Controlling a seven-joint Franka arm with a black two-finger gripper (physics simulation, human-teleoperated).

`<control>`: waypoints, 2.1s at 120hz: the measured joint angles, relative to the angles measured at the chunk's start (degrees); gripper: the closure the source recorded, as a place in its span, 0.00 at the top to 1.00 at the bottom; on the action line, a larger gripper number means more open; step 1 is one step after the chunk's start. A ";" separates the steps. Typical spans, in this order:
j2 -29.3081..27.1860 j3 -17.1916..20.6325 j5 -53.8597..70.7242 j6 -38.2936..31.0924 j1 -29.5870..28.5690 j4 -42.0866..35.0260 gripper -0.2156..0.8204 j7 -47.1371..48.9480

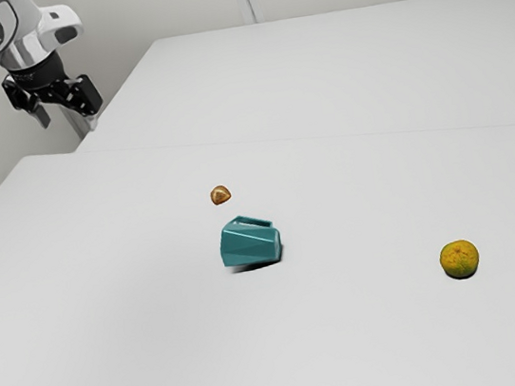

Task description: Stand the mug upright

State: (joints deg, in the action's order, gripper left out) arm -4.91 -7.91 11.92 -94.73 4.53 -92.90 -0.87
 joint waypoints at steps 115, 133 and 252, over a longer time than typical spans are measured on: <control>17.31 0.08 -43.74 -0.90 -12.25 -9.53 0.79 -4.25; 20.36 0.09 -49.91 -1.16 -12.26 -10.65 0.79 -4.56; 34.08 6.11 -68.64 -7.27 -11.68 -8.55 0.76 -5.50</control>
State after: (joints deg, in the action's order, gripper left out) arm 29.16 -1.80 -56.72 -102.01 -7.15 -101.45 -6.36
